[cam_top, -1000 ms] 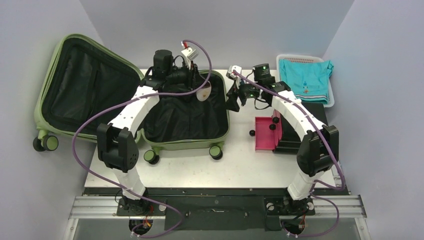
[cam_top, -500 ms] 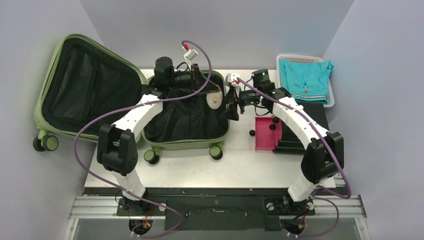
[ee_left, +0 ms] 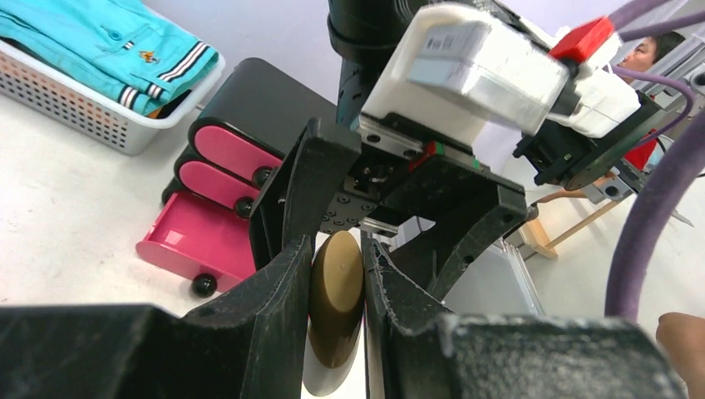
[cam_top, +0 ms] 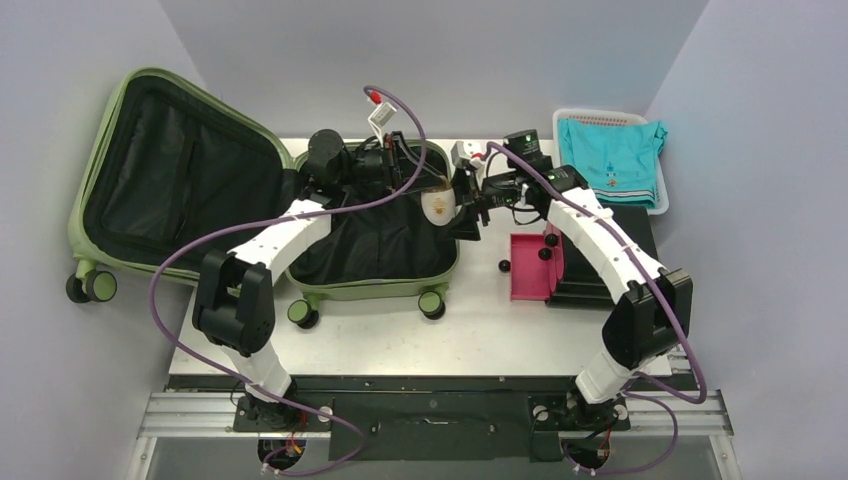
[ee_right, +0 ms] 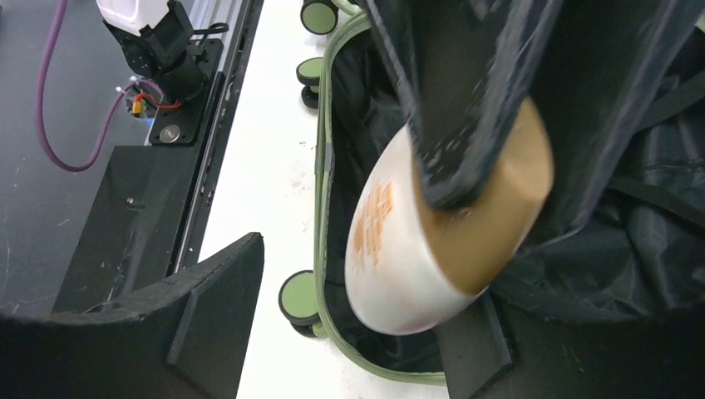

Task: Open, take out, and arrange the luggage
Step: Place the personal item in the drawer.

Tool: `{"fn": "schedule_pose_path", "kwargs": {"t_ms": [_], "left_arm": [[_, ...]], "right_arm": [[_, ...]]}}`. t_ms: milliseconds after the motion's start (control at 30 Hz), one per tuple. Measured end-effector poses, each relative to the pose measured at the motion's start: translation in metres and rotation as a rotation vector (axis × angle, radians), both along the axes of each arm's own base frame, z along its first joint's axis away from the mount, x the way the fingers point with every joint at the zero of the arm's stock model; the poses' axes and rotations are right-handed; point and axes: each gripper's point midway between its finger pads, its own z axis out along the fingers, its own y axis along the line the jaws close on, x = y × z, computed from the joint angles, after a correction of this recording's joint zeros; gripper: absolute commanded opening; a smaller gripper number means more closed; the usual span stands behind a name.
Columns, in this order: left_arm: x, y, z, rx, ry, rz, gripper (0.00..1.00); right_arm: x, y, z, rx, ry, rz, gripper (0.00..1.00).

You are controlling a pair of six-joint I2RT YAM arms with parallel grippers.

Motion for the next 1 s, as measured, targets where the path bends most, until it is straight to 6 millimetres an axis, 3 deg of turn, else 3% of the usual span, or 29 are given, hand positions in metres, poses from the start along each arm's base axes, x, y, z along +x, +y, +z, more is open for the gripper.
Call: {"fn": "schedule_pose_path", "kwargs": {"t_ms": [200, 300, 433, 567, 700, 1000], "left_arm": [[-0.009, -0.006, -0.008, -0.005, 0.003, -0.023, 0.00], [-0.011, -0.008, -0.009, -0.009, -0.001, -0.025, 0.00], [-0.012, -0.011, -0.009, -0.024, -0.010, -0.017, 0.00], [-0.004, -0.009, -0.001, -0.053, -0.013, 0.026, 0.00], [-0.005, -0.009, 0.007, -0.077, -0.037, 0.030, 0.00], [-0.011, -0.007, 0.000, -0.053, -0.021, -0.006, 0.00]], "right_arm": [[-0.001, 0.002, 0.008, 0.008, 0.031, -0.008, 0.59], [0.014, 0.009, 0.008, 0.039, 0.092, -0.091, 0.52], [0.029, 0.019, 0.007, 0.167, 0.278, -0.188, 0.51], [0.034, 0.025, 0.025, 0.276, 0.363, -0.178, 0.51], [0.031, 0.026, 0.036, 0.314, 0.374, -0.155, 0.49], [0.028, 0.017, 0.046, 0.322, 0.292, -0.152, 0.50]]}}
